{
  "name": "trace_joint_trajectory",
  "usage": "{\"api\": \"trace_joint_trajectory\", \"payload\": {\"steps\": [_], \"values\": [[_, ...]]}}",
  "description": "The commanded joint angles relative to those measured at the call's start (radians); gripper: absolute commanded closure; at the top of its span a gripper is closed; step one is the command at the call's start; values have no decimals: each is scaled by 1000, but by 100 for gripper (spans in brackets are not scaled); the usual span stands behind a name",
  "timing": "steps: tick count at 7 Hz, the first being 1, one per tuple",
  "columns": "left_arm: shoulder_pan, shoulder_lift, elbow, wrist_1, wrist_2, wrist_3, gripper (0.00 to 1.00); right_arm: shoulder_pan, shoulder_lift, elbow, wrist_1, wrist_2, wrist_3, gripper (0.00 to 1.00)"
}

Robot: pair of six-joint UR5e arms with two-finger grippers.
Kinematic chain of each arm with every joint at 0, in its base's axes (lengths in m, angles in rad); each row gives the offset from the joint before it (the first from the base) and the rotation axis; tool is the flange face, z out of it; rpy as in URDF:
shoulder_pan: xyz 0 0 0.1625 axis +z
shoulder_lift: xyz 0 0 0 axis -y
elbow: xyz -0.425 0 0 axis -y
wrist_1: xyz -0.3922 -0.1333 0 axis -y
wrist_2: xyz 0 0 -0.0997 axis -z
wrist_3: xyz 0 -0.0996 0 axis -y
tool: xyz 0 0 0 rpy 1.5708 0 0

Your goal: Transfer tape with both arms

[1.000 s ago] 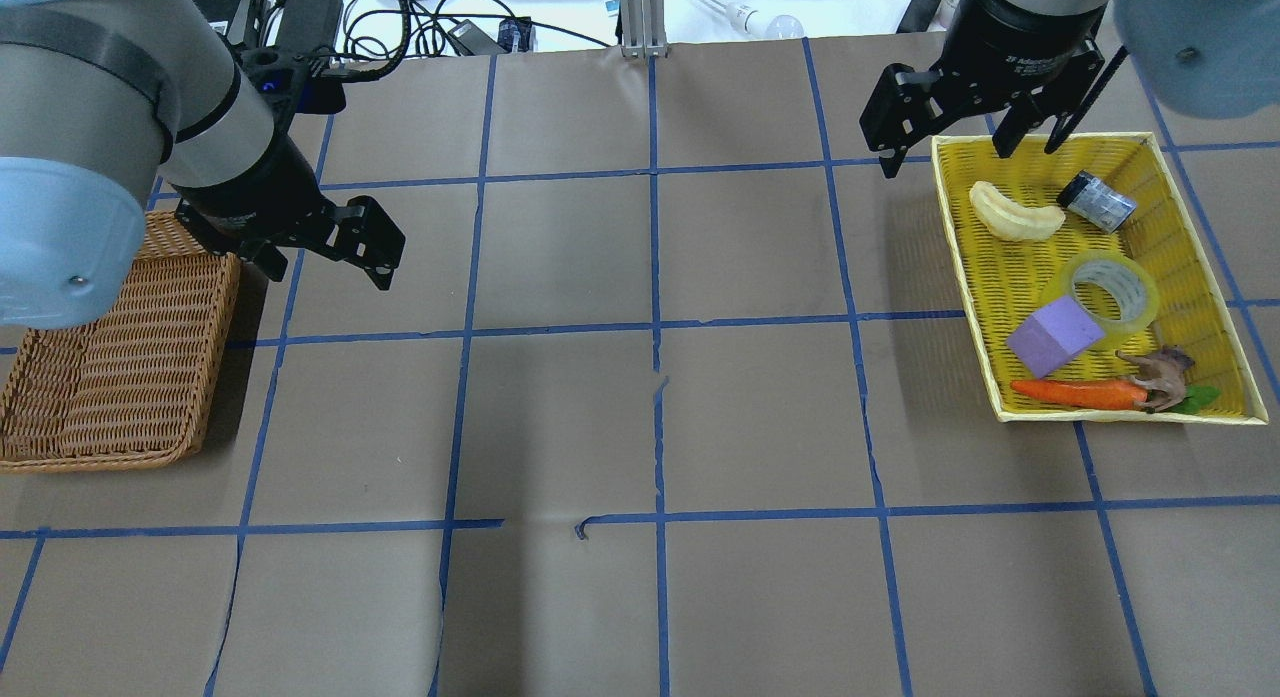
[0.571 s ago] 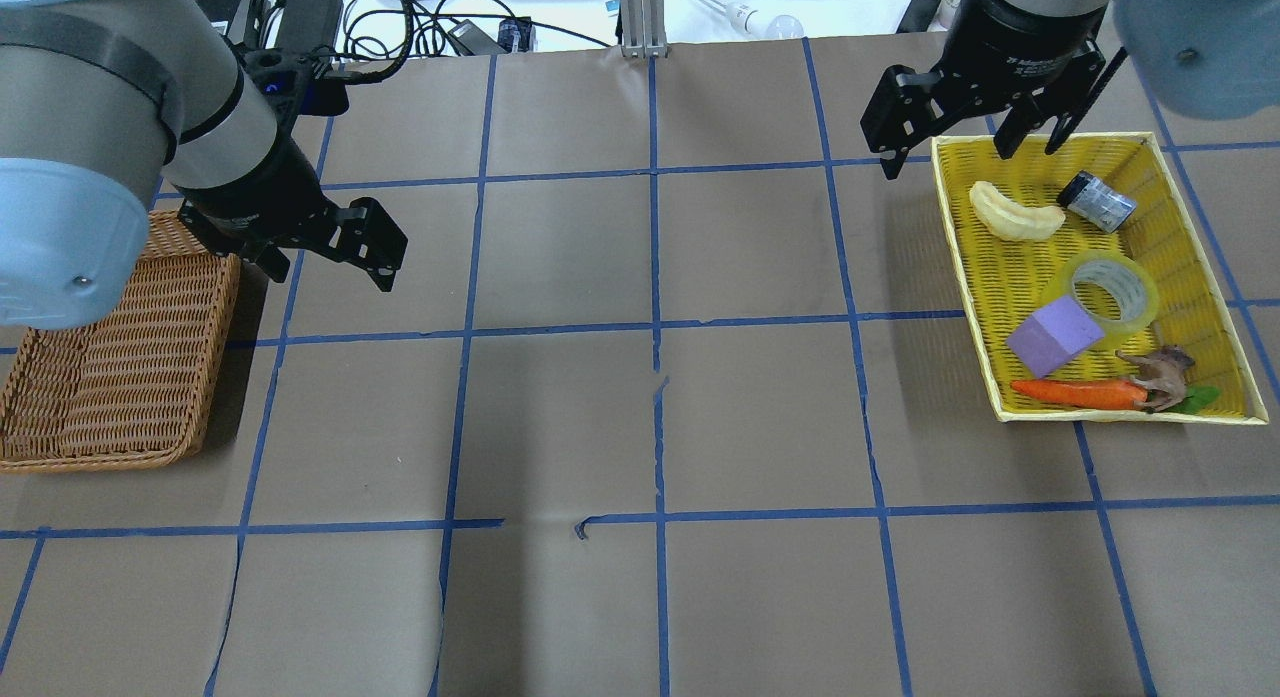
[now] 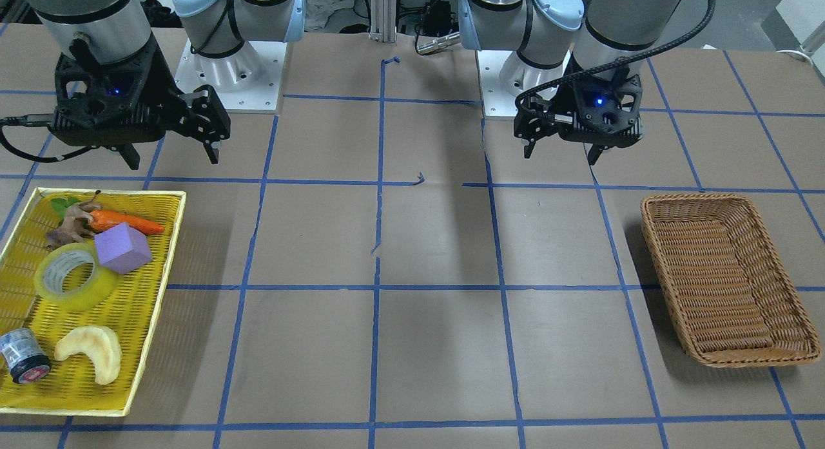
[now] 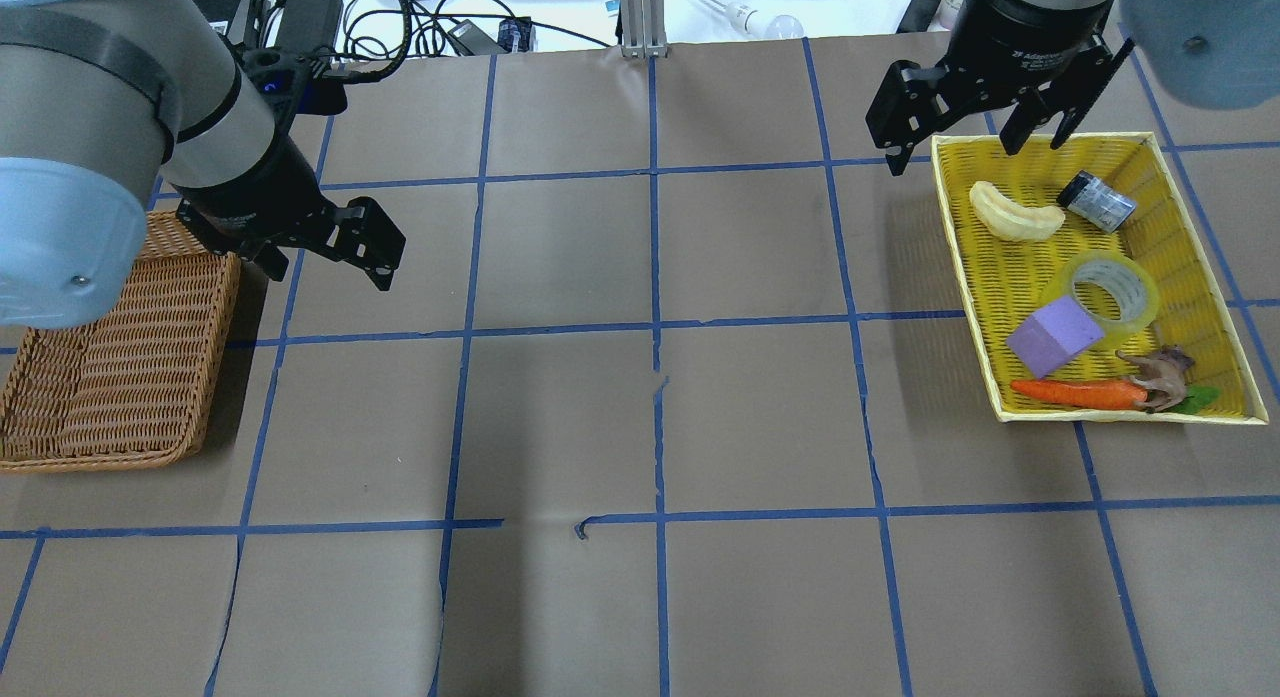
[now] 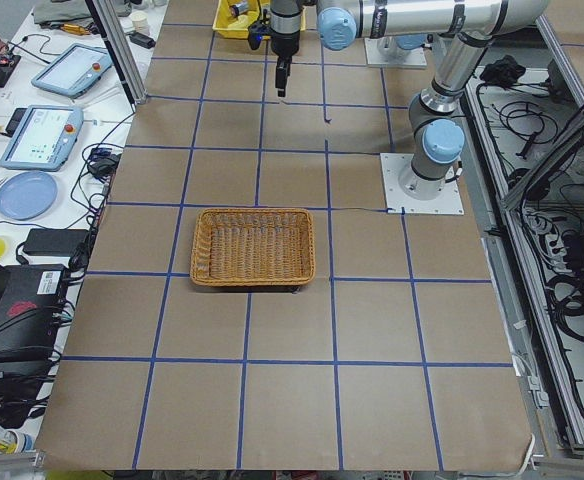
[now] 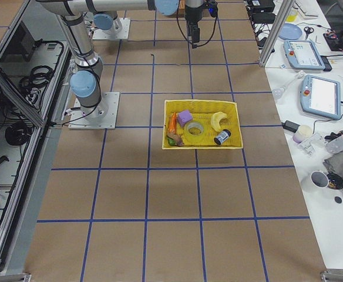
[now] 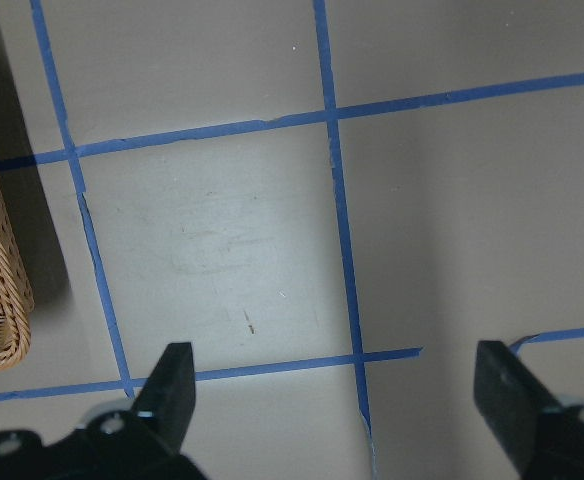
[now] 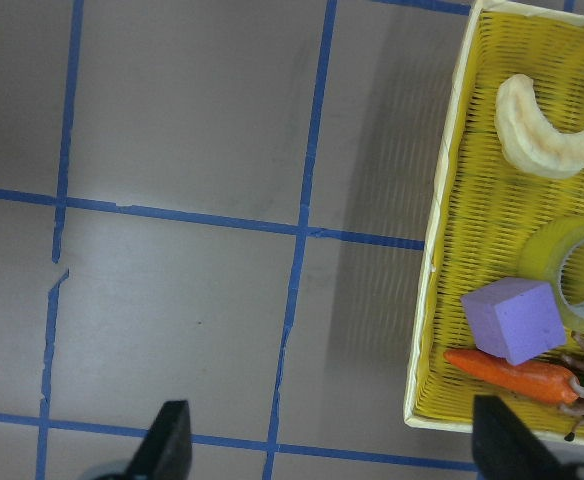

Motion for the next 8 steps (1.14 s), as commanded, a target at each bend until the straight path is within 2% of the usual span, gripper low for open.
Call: {"api": "trace_joint_trajectory", "payload": {"steps": [1, 5, 7, 8], "values": [[0, 0, -1, 1, -1, 3, 0, -3, 3, -10, 21, -7, -1, 0], [1, 1, -5, 6, 2, 4, 0, -58, 32, -8, 12, -5, -59, 0], [0, 1, -6, 9, -1, 3, 0, -207, 49, 1, 2, -5, -275, 0], [1, -3, -6, 10, -1, 3, 0, -270, 101, 7, -58, -4, -504, 0]]}}
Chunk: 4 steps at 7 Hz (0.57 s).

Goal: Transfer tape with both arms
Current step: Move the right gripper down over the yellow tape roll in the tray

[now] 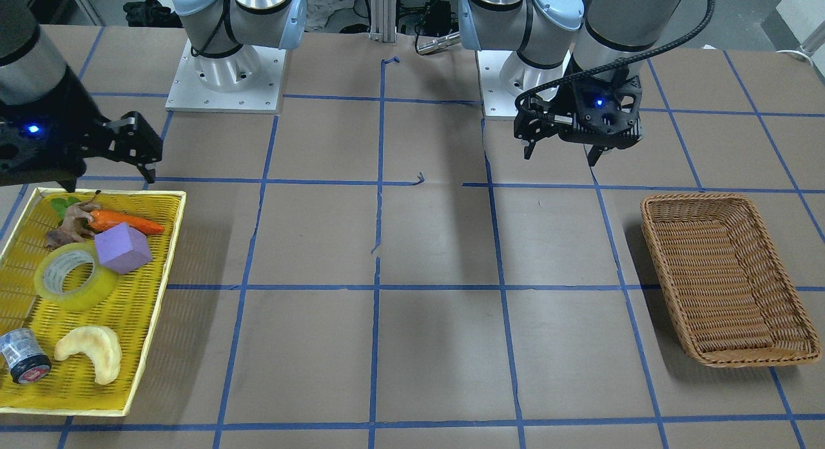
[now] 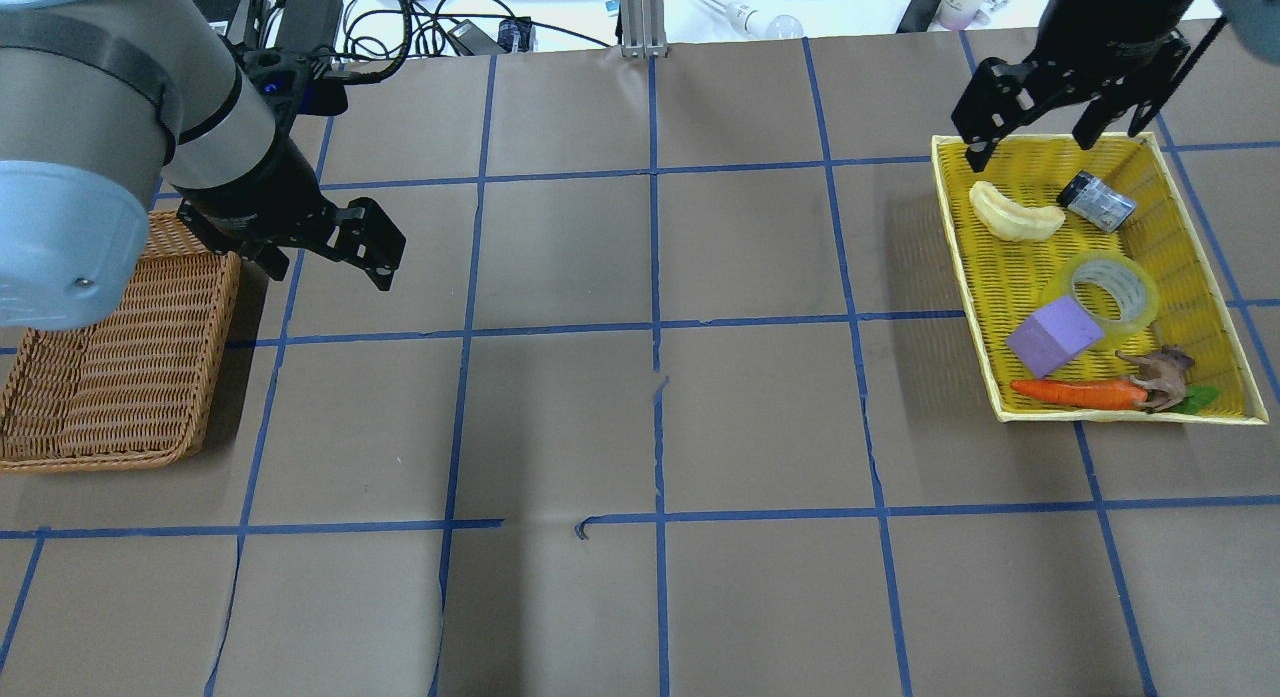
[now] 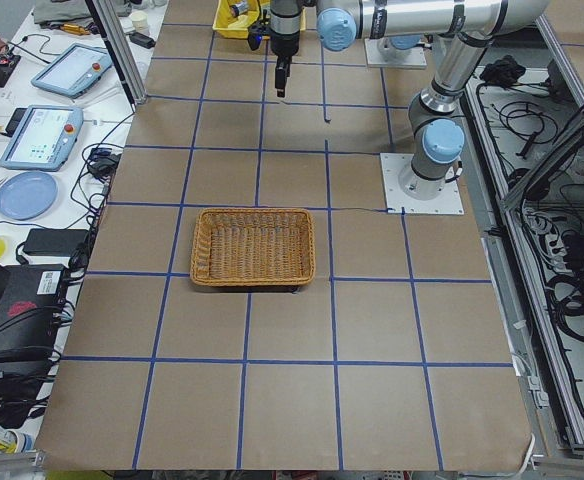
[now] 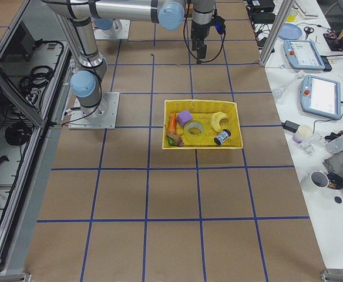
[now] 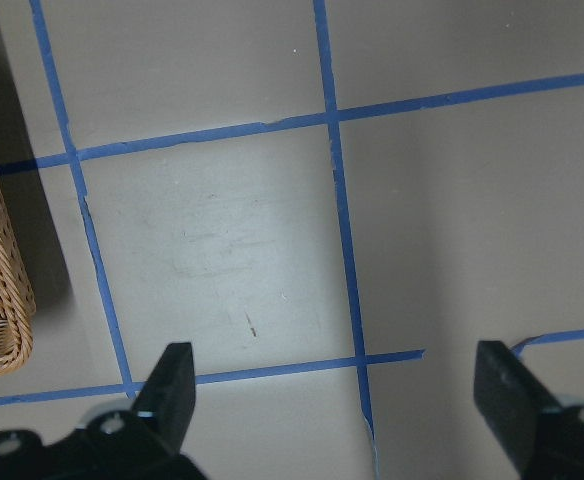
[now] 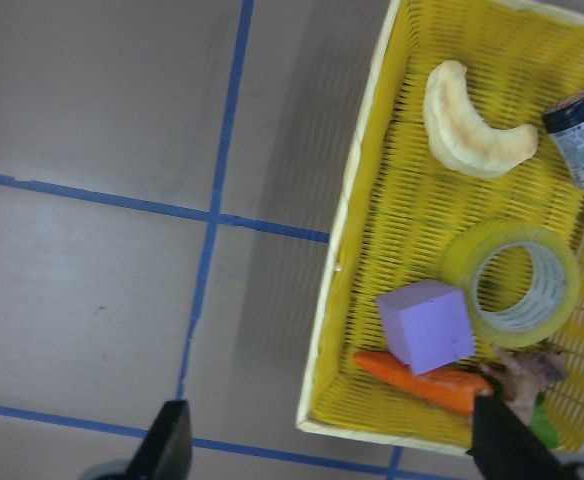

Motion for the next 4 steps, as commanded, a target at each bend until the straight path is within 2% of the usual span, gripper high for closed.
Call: {"api": "trace_joint_trajectory", "payload": {"steps": [1, 3, 4], "values": [[0, -4, 1, 1, 0, 1, 0, -166, 94, 19, -125, 6, -417, 0], [3, -2, -1, 1, 2, 1, 0, -308, 227, 68, -314, 14, -677, 0], [5, -1, -1, 1, 3, 24, 0, -343, 273, 97, -363, 15, -689, 1]]}}
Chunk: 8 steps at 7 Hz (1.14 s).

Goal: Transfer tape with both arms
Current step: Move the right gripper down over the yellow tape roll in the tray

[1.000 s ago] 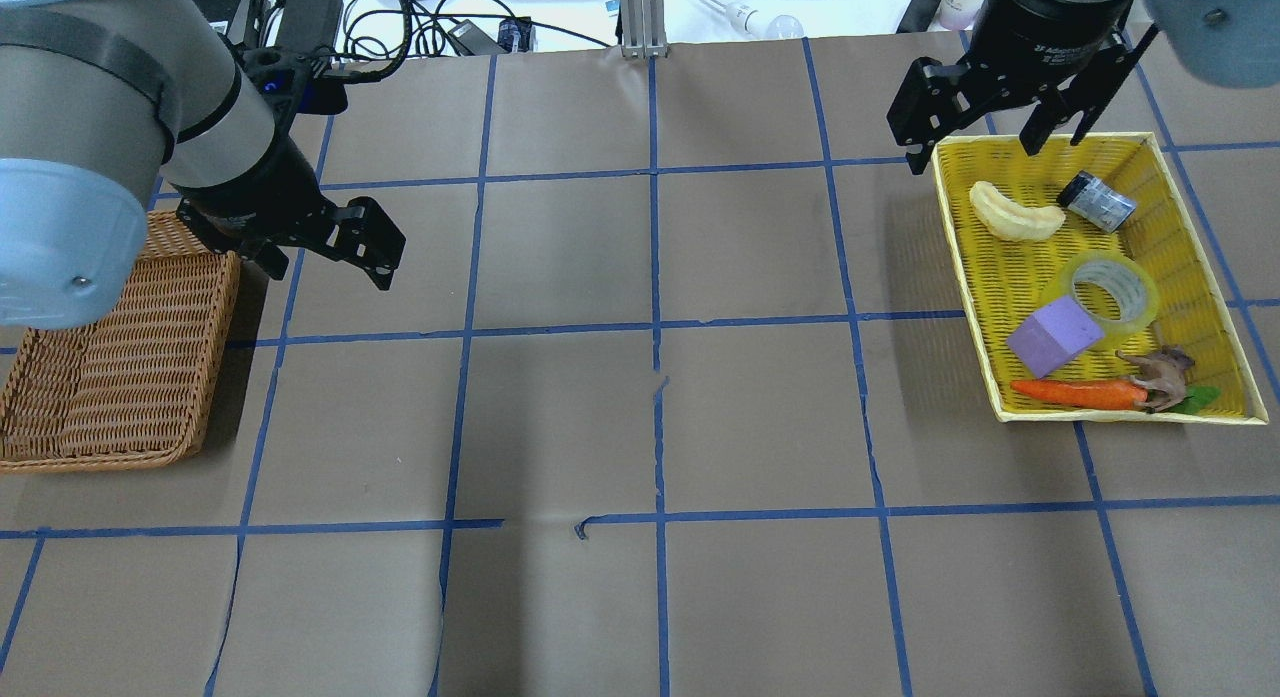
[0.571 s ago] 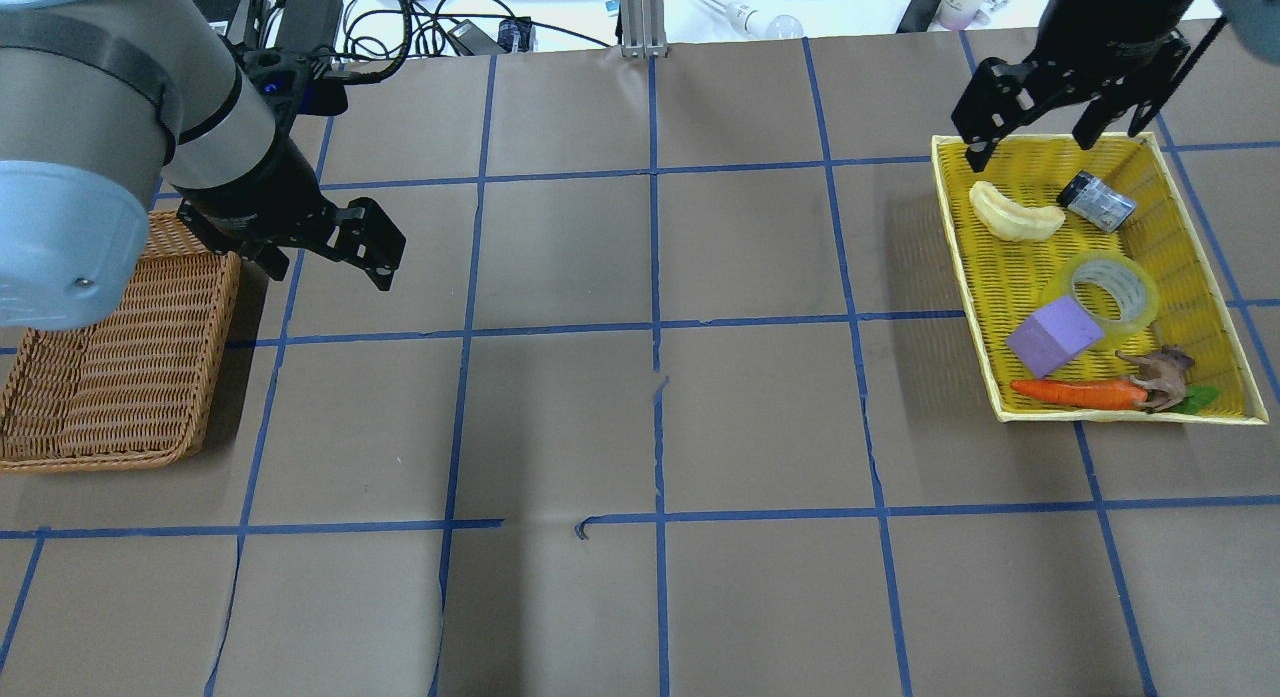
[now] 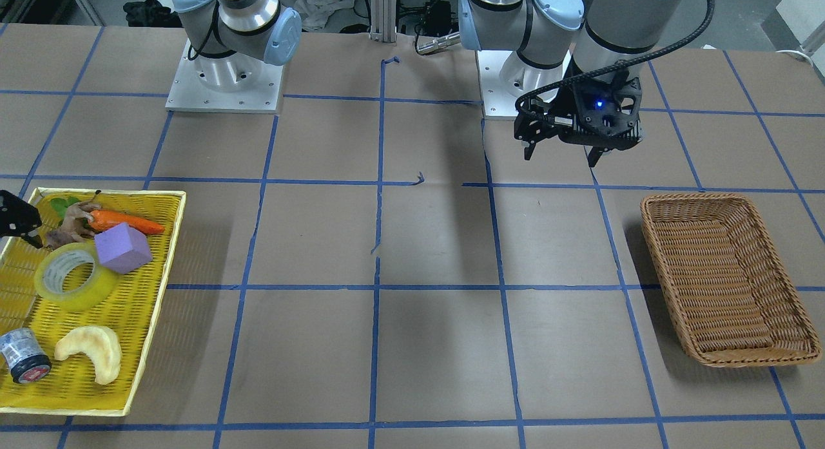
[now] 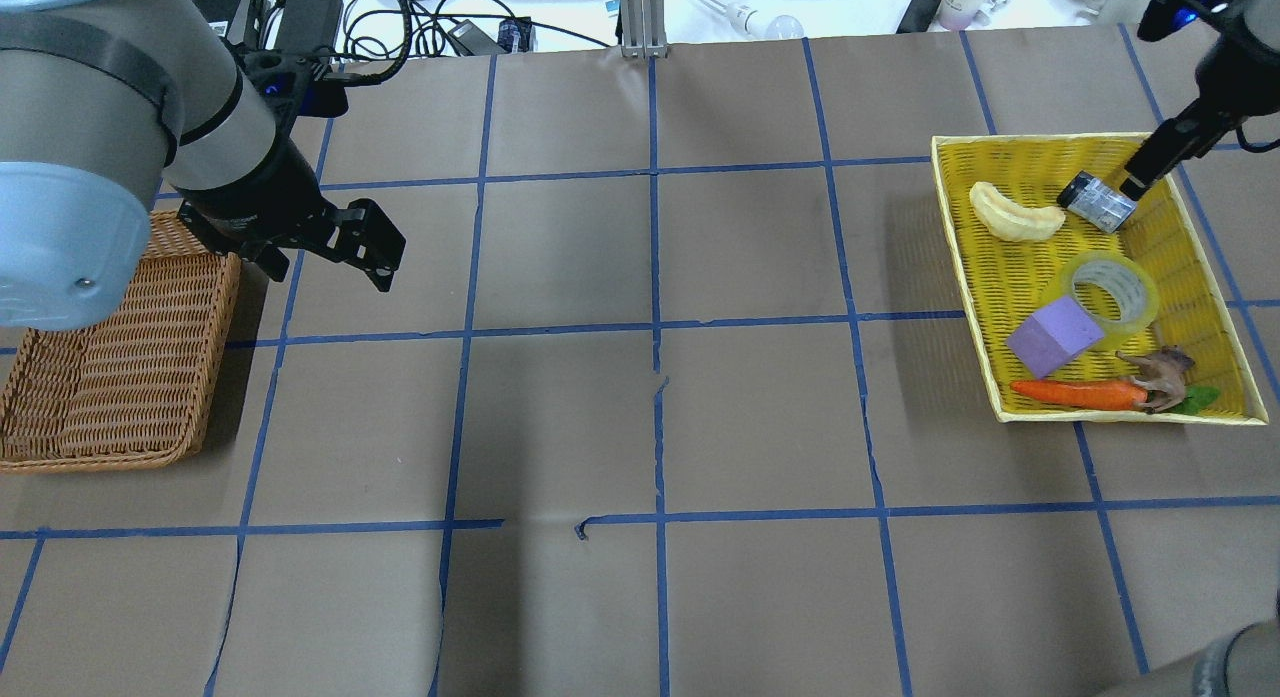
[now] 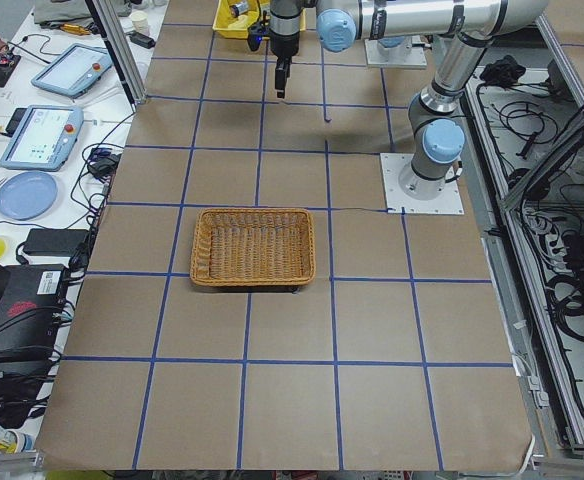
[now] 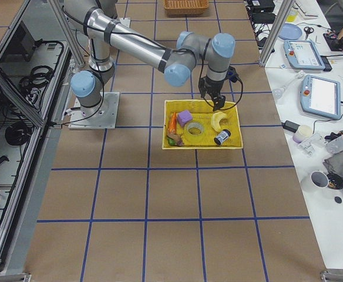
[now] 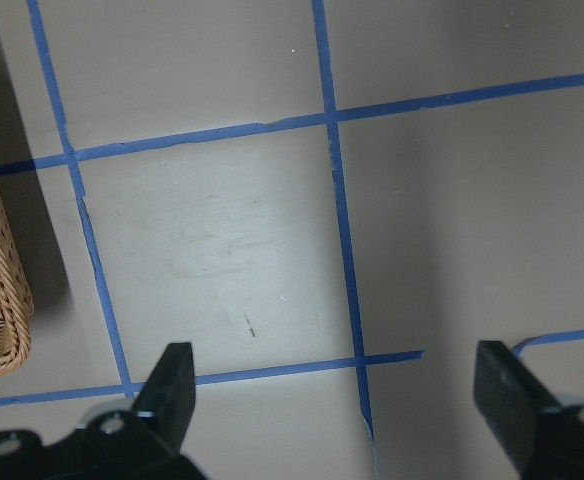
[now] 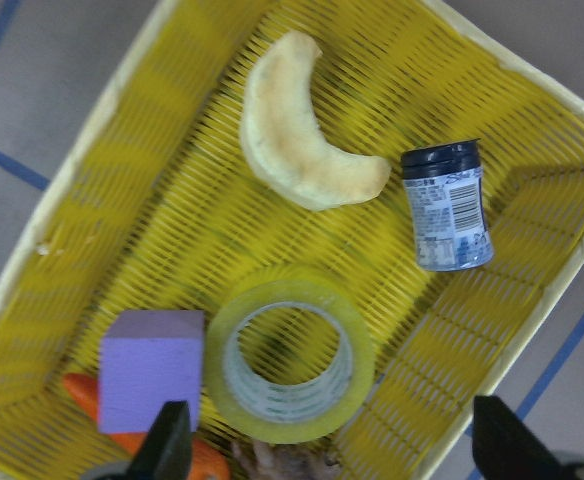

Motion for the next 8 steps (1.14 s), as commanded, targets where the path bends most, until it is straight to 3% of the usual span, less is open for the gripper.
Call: {"api": "trace_joint_trajectory", "payload": {"steps": [1, 3, 5, 6, 7, 8], "values": [[5, 1, 0, 2, 2, 26, 0, -66, 86, 52, -118, 4, -69, 9], [5, 0, 6, 2, 2, 26, 0, -66, 143, 117, -226, 23, -72, 22], [7, 0, 4, 2, 2, 26, 0, -66, 175, 158, -261, 25, -74, 38], [10, 1, 3, 0, 2, 28, 0, -66, 175, 156, -260, 24, -74, 60], [7, 3, 1, 0, 2, 28, 0, -66, 173, 156, -257, 24, -72, 96], [5, 1, 0, 2, 2, 28, 0, -66, 169, 153, -255, 24, -68, 100]]}}
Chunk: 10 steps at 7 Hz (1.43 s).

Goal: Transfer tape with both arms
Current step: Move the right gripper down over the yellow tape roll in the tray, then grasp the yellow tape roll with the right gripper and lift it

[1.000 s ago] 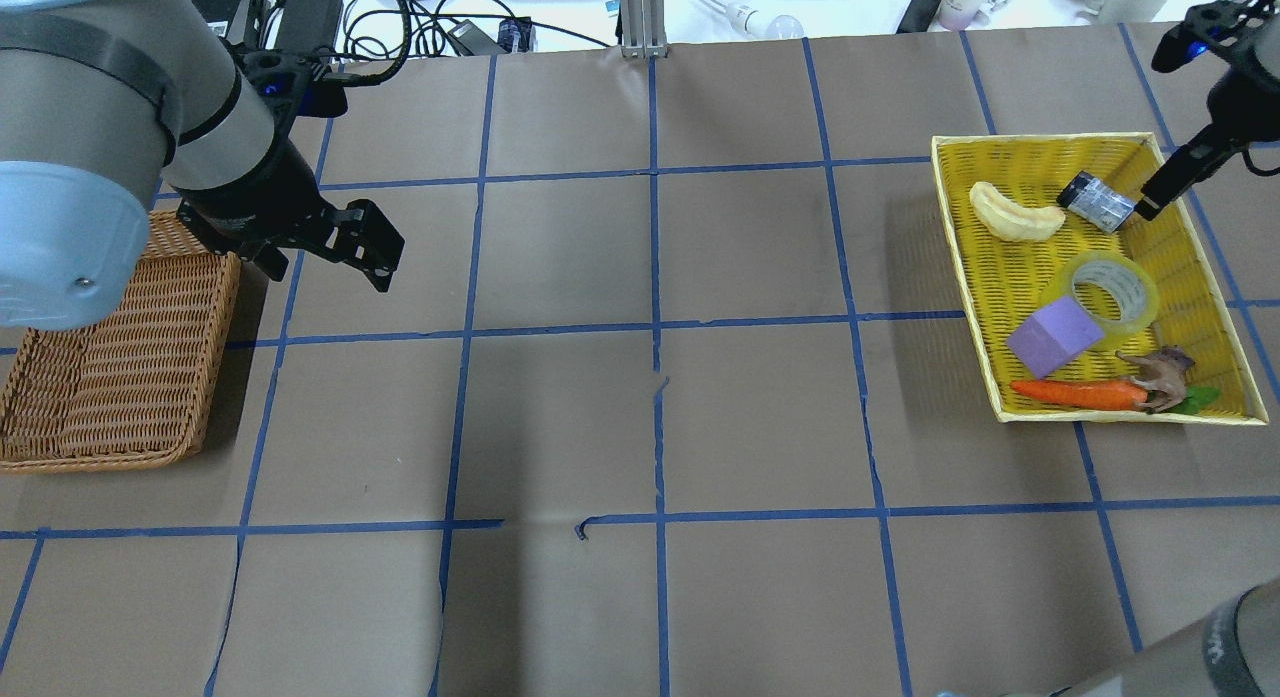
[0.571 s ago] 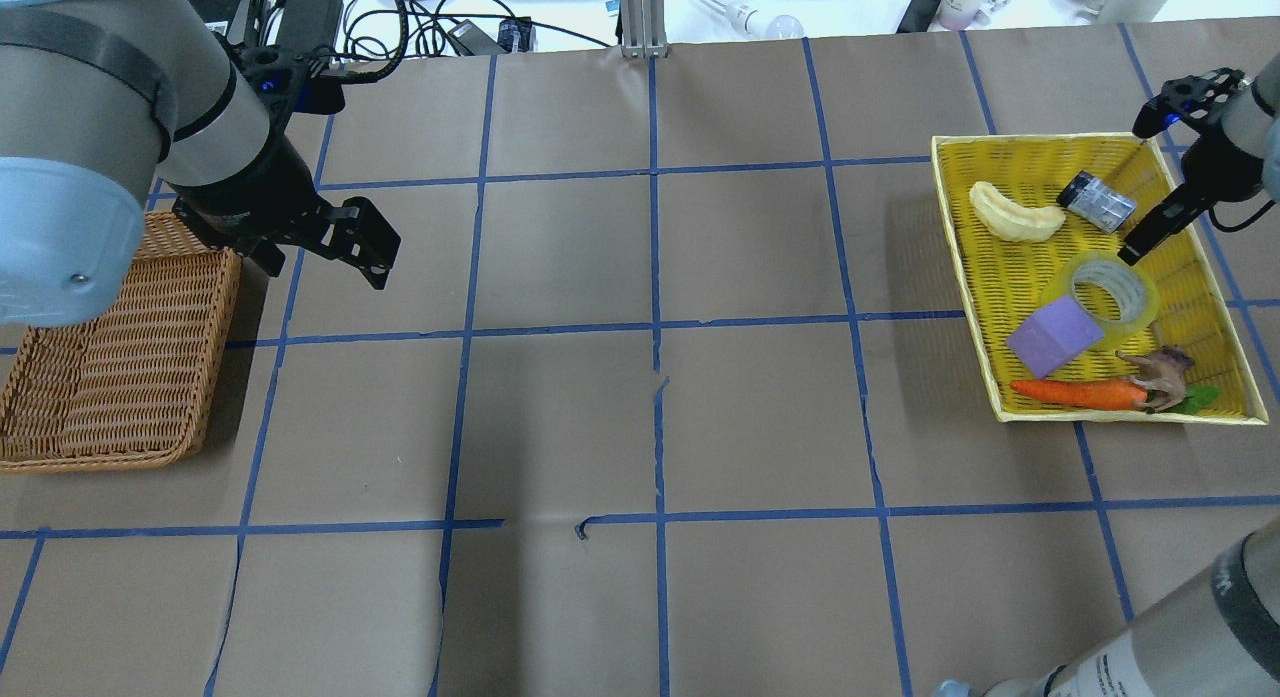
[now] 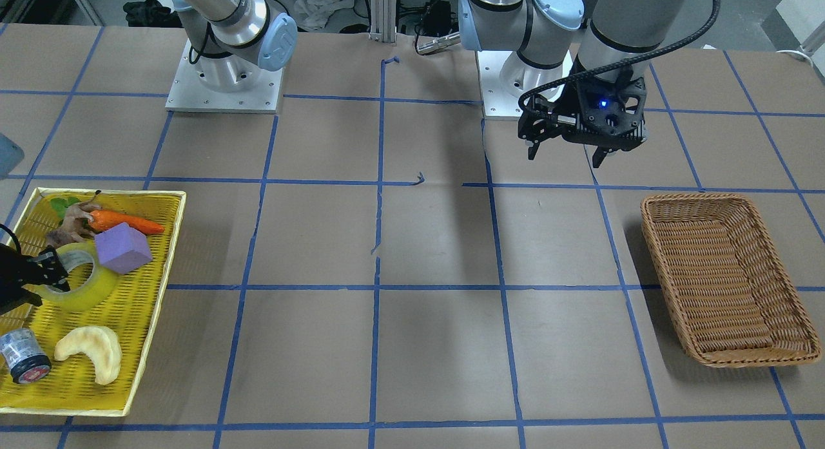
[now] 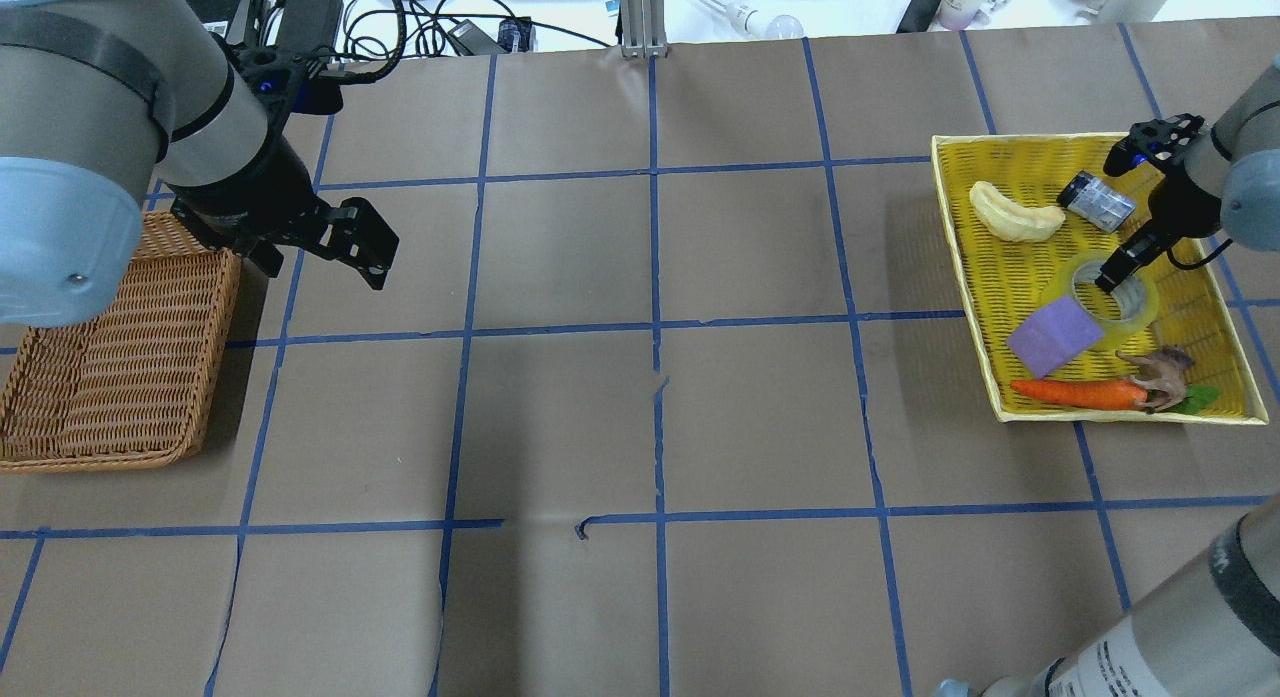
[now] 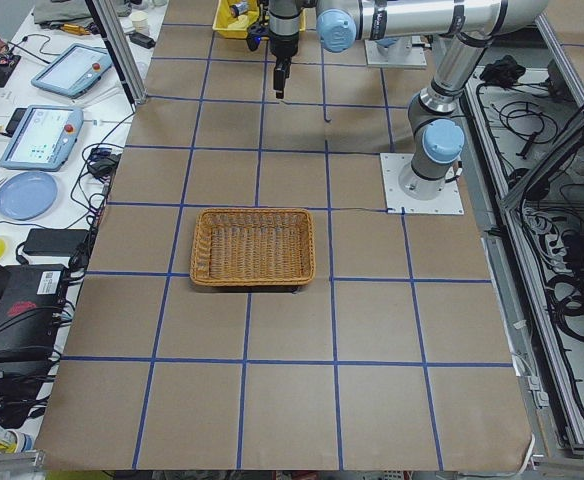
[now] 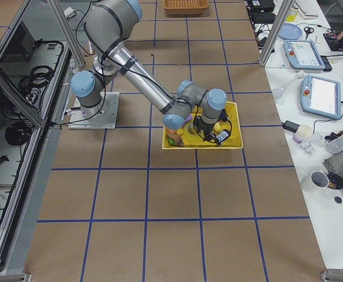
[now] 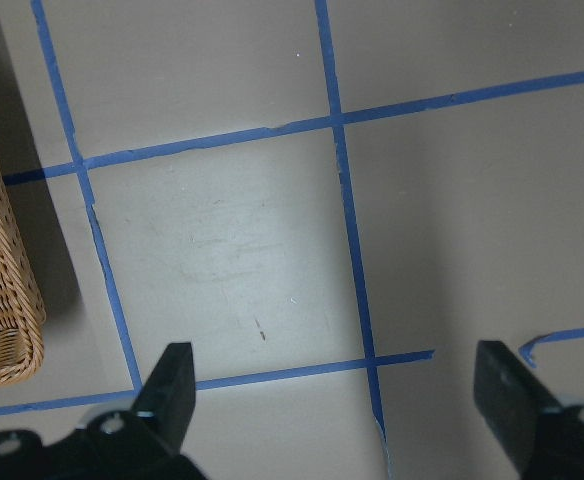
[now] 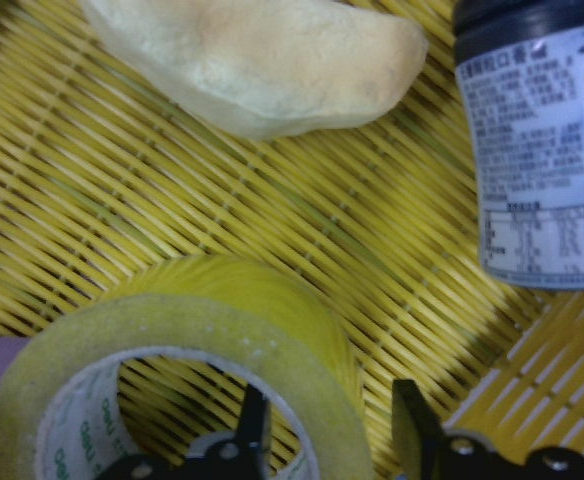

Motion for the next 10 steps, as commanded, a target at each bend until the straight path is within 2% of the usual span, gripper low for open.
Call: {"api": "trace_joint_trajectory", "payload": {"steps": [1, 2, 5, 7, 8, 9, 10], "values": [[0, 0, 0, 1, 0, 0, 0, 0, -9, -11, 6, 0, 10, 100], [0, 0, 0, 1, 0, 0, 0, 0, -17, -20, 10, 0, 12, 100], [0, 1, -2, 0, 0, 0, 0, 55, -54, -165, 61, 3, 50, 100], [1, -5, -3, 3, -2, 0, 0, 219, -64, -228, 107, 14, 180, 100], [1, -3, -5, 1, 0, 0, 0, 327, -40, -242, 104, 73, 393, 100], [1, -3, -5, 1, -2, 0, 0, 436, 4, -264, 87, 74, 567, 100], [1, 1, -6, 1, 0, 0, 0, 524, 70, -325, 89, 75, 707, 100]]}}
